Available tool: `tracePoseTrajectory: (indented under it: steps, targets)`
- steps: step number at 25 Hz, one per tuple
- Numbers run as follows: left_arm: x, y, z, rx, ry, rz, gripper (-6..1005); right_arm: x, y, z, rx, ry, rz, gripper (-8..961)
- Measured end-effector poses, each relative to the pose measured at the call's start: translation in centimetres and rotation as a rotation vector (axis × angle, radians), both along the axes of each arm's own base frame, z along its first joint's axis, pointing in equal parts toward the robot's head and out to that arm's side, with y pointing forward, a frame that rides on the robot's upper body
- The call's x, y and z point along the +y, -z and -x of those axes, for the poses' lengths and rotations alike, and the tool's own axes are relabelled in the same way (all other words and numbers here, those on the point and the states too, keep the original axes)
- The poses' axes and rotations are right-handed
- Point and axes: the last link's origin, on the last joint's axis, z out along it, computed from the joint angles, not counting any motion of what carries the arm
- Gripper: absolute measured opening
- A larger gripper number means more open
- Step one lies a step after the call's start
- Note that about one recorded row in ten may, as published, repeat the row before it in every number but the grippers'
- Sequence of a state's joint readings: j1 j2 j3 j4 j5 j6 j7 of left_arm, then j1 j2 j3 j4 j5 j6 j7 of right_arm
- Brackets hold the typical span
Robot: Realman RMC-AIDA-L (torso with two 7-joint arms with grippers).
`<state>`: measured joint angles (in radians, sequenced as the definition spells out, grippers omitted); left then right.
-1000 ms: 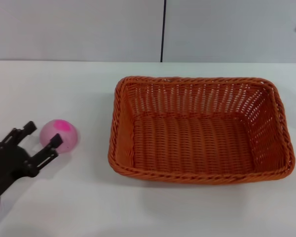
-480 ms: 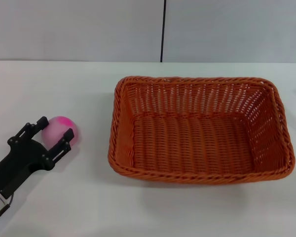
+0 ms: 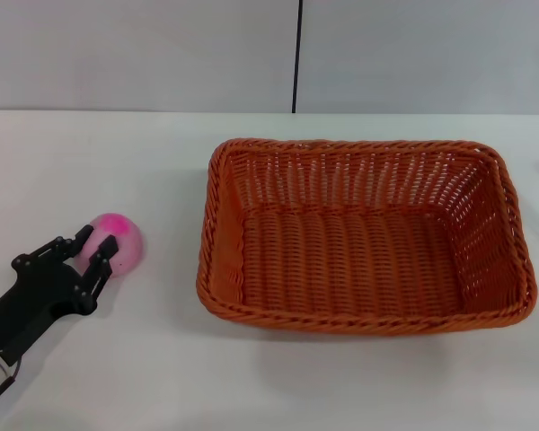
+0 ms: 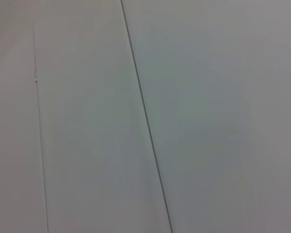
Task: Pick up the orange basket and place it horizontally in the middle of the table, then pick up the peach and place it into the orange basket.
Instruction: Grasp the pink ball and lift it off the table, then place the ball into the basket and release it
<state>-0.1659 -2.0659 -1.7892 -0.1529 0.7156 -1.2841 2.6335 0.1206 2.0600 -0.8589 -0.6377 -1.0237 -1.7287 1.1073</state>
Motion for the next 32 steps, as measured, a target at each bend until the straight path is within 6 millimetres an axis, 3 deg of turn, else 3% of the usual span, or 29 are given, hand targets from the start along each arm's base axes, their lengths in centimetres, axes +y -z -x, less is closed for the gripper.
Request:
tracePoseTrajectory:
  steps: [6,11,19,22,23,32]
  targets:
    - [-0.2,-0.5,-0.2,-0.019,0.020,-0.023,312,0.0,0.2,-0.1,0.009,0.008,0.006,708]
    - [-0.2,-2.2,-1.0,-0.082,0.068,-0.116,225,-0.3,0.4,-0.3,0.018,0.016,0.006,708]
    - [0.4,-3.8,-4.6,-0.194,0.289,-0.173,133,-0.7,0.1,-0.8,0.047,0.039,-0.018,708]
    - [1.0,-3.0,-7.1,-0.262,0.412,-0.090,100,-1.0,0.0,-1.0,0.059,0.042,-0.028,708]
    - [1.0,-3.0,-7.1,-0.262,0.412,-0.090,92,-1.0,0.0,-1.0,0.059,0.042,-0.028,708]
    - [2.8,1.6,-12.7,-0.271,0.647,0.219,57,-1.3,-0.2,-1.1,0.073,0.038,-0.037,708]
